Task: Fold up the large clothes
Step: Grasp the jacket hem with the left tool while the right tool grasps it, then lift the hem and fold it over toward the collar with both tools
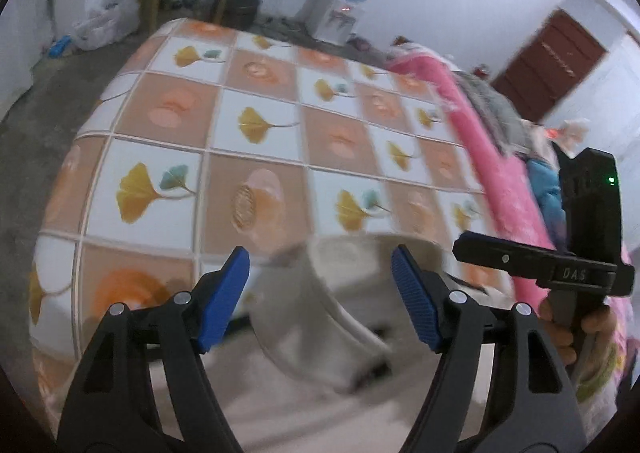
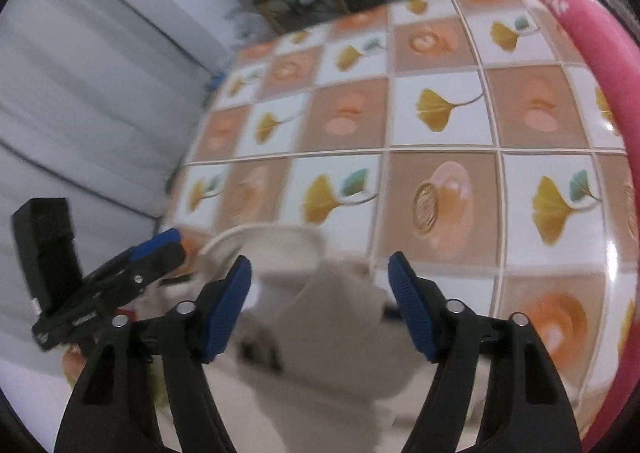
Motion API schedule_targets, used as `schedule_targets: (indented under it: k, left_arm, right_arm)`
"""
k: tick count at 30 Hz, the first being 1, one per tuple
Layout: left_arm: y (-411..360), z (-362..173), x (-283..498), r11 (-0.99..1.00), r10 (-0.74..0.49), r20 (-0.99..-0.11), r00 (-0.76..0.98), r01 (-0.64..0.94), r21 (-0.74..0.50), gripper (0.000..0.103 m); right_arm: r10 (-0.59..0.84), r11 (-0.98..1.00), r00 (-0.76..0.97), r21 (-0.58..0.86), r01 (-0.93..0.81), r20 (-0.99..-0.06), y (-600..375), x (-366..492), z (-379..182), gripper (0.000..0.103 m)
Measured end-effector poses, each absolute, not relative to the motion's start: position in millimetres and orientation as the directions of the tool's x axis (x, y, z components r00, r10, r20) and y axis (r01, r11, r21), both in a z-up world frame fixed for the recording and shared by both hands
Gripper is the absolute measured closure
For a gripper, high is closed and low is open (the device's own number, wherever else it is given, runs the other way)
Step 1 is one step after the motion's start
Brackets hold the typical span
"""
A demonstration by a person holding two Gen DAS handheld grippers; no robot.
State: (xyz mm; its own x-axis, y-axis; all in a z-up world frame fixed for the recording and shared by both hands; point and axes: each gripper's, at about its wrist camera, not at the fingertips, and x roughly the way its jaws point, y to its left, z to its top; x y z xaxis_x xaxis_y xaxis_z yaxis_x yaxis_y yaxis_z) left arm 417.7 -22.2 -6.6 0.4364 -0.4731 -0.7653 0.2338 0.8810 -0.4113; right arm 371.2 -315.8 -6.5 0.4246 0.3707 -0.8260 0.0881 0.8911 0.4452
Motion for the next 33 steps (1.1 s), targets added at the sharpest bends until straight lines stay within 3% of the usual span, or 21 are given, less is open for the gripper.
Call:
schedule_targets:
  k: [3,4,6,7,8,13,20,24,28,33]
  left_arm:
    - [-34,-23,424,0.891,-0.453,-0.791,0.412,0.235,-0.388,0.052]
    - [-37,-27,427,0.888,-0.458,-0.793,0.401,0.240,-0.392,0.066]
    - [-39,-34,426,0.886,-0.460,-0.800,0.385,0.258,-0.386,0.080]
    - [-40,-34,423,0.880,-0.470,-0.793,0.386,0.278,-0.386,0.092]
    - [-42,-33,423,0.877,-0.475,-0.790,0.388,0.290,-0.384,0.095]
    - [-41,-5,395,0.860,-0.496,-0.744,0.448,0.371,-0.351,0.096]
    - [-42,31,327,0.842,-0.472,-0.721,0.508,0.502,-0.197,0.098]
    - [-42,31,278,0.826,-0.449,-0.727,0.519,0.552,-0.116,0.098]
    - [-41,5,245,0.829,-0.428,-0.761,0.487,0.547,-0.115,0.095]
    - [-34,-35,231,0.856,-0.361,-0.830,0.424,0.505,-0.114,0.079]
  right_arm:
    - [0.384,0.888,0.382,0.450,0.097,-0.840,-316,386,-29,0.049]
    - [0.388,0.892,0.367,0.445,0.083,-0.845,-314,388,-36,0.059]
    - [0.397,0.891,0.358,0.448,0.069,-0.845,-312,389,-40,0.076]
    - [0.409,0.889,0.360,0.456,0.053,-0.839,-310,386,-40,0.087]
    - [0.405,0.892,0.370,0.449,0.040,-0.836,-308,383,-36,0.088]
    - [0.352,0.931,0.432,0.359,-0.068,-0.830,-292,357,-5,0.091]
    - [0.280,0.958,0.508,0.200,-0.208,-0.815,-270,287,33,0.092]
    - [0.214,0.959,0.536,0.070,-0.276,-0.817,-252,244,28,0.092]
    - [0.164,0.957,0.525,0.006,-0.290,-0.835,-241,213,0,0.091]
    - [0.137,0.962,0.444,0.012,-0.273,-0.885,-246,200,-36,0.077]
